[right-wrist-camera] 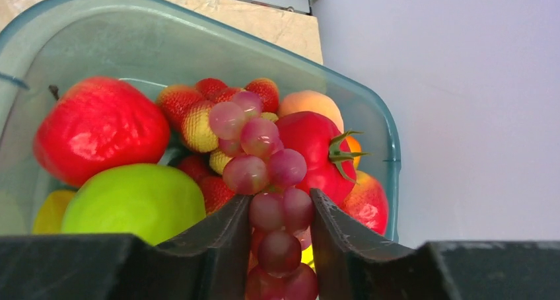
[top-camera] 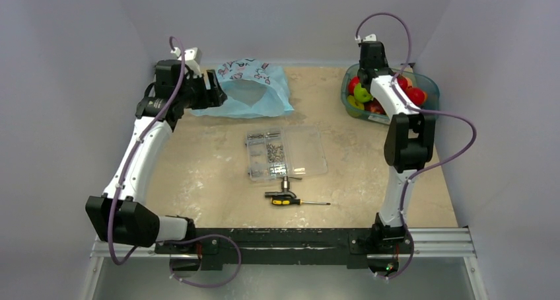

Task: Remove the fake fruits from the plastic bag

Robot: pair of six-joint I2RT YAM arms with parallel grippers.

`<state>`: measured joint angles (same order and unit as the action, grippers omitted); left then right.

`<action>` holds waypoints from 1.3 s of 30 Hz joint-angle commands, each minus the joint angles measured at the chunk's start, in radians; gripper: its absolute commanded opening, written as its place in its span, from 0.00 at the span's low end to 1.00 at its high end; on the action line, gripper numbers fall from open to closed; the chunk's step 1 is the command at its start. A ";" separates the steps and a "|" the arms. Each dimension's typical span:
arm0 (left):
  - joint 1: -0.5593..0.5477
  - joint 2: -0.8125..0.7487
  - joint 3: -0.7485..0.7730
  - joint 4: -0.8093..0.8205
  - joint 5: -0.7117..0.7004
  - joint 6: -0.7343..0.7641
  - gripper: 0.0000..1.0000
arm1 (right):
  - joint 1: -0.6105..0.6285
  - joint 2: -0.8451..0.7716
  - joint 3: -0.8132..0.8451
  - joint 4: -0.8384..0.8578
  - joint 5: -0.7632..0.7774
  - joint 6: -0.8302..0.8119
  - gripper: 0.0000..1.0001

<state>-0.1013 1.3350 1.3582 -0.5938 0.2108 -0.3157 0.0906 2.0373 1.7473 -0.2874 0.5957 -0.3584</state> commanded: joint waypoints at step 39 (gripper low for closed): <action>-0.139 -0.634 0.033 -0.021 0.286 -0.205 0.77 | 0.029 -1.484 -0.686 -0.050 -0.506 0.839 0.99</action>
<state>-0.2382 0.7307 1.3987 -0.6651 0.5156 -0.5148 0.1177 0.6773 1.1206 -0.3531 0.1078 0.3832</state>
